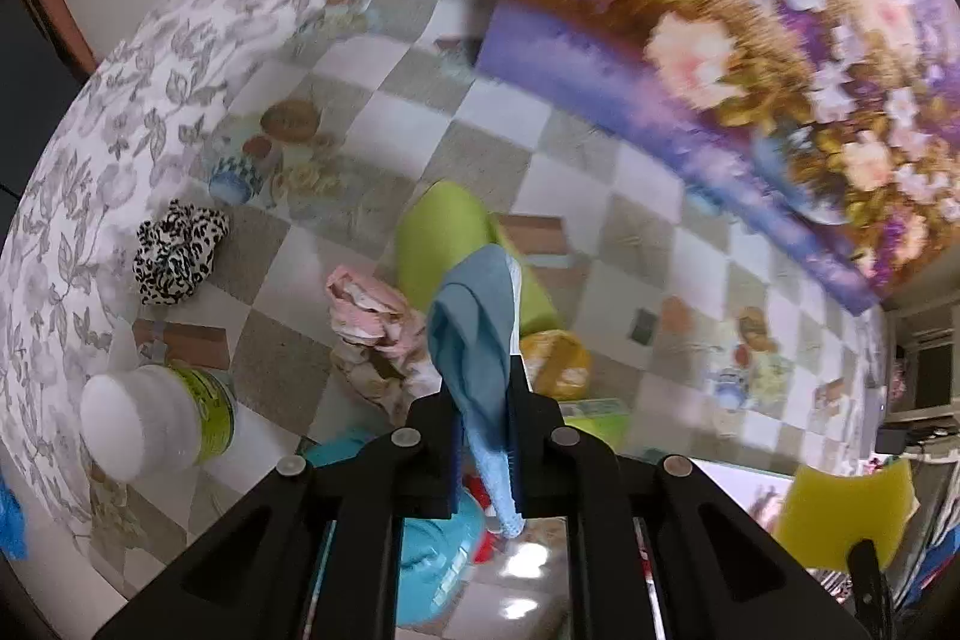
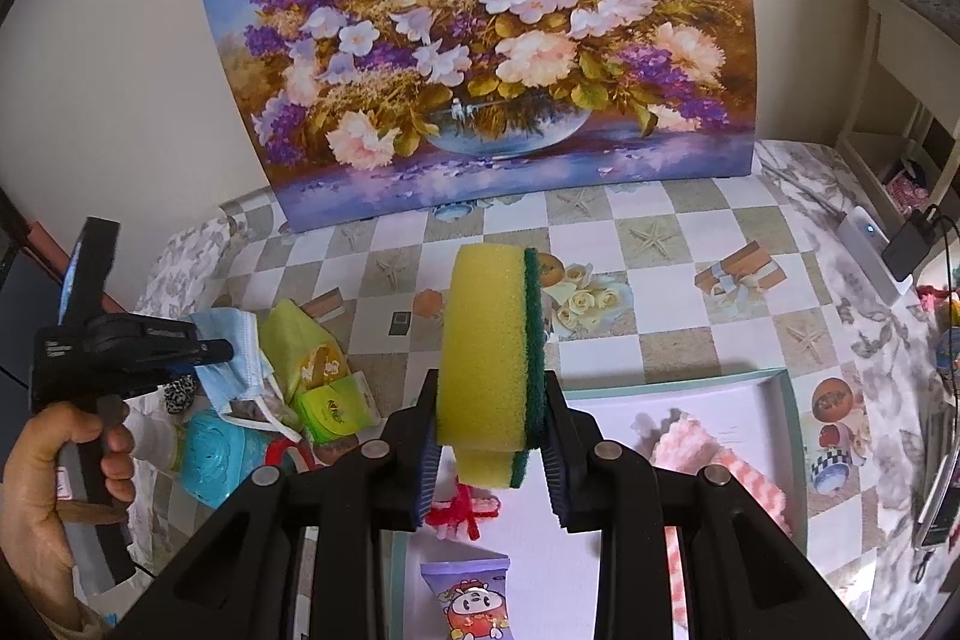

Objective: Organize soft objects
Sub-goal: 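Carry the sponge and blue mask over the white tray with both tools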

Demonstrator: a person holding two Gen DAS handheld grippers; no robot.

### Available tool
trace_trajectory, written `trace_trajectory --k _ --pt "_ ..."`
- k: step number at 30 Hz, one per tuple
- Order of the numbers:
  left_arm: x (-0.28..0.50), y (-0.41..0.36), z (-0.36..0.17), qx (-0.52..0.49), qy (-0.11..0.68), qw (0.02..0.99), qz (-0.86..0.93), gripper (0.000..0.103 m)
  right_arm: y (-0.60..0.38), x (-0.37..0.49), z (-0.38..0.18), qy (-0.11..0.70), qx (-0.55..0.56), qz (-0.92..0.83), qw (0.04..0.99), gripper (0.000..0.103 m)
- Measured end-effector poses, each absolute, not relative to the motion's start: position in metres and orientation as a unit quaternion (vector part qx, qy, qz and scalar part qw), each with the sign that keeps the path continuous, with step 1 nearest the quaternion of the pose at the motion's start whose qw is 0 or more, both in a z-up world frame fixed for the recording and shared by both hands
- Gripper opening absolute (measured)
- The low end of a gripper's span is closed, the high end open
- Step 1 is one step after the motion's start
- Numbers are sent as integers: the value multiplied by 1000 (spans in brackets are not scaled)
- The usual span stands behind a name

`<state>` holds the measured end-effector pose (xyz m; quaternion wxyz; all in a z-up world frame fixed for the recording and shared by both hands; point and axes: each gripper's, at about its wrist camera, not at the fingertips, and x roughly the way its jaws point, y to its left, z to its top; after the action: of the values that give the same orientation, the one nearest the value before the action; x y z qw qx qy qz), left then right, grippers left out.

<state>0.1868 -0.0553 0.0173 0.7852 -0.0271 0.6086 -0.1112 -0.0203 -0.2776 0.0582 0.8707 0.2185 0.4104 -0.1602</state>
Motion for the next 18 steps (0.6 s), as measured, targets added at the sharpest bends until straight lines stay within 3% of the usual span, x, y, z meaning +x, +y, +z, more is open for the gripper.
trace_trajectory --k 9,18 --pt "127 -86 58 -74 552 804 -209 12 -303 -48 69 390 233 -191 870 31" --pt "60 -142 30 -82 558 775 -286 12 -348 -79 56 397 260 -239 847 31"
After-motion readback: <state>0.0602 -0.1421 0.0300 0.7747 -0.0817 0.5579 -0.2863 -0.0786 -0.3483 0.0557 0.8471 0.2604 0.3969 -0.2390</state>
